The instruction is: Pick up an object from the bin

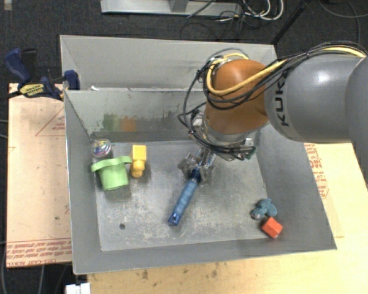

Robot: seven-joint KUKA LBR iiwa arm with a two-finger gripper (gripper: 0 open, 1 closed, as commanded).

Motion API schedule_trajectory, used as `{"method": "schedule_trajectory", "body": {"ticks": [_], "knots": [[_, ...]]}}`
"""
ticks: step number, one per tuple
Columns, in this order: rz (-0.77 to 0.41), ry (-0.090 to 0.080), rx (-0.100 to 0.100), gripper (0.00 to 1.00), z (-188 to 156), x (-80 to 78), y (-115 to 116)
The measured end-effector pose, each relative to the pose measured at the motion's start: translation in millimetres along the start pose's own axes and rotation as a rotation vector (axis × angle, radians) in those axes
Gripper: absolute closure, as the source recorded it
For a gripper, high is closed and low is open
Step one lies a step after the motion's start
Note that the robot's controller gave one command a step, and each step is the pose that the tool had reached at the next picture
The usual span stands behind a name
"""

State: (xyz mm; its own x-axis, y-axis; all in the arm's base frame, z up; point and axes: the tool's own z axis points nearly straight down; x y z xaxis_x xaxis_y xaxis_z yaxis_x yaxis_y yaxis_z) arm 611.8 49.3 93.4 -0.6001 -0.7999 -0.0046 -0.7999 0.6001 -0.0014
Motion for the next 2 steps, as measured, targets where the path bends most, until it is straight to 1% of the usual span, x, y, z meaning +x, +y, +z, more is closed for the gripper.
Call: {"method": "schedule_trajectory", "body": {"ticks": [1, 2], "knots": [[0.003, -0.002, 0.004, 1.00, -59, -1.8, -1], [0.006, 0.000, 0.002, 1.00, -90, -3.3, -1]]}}
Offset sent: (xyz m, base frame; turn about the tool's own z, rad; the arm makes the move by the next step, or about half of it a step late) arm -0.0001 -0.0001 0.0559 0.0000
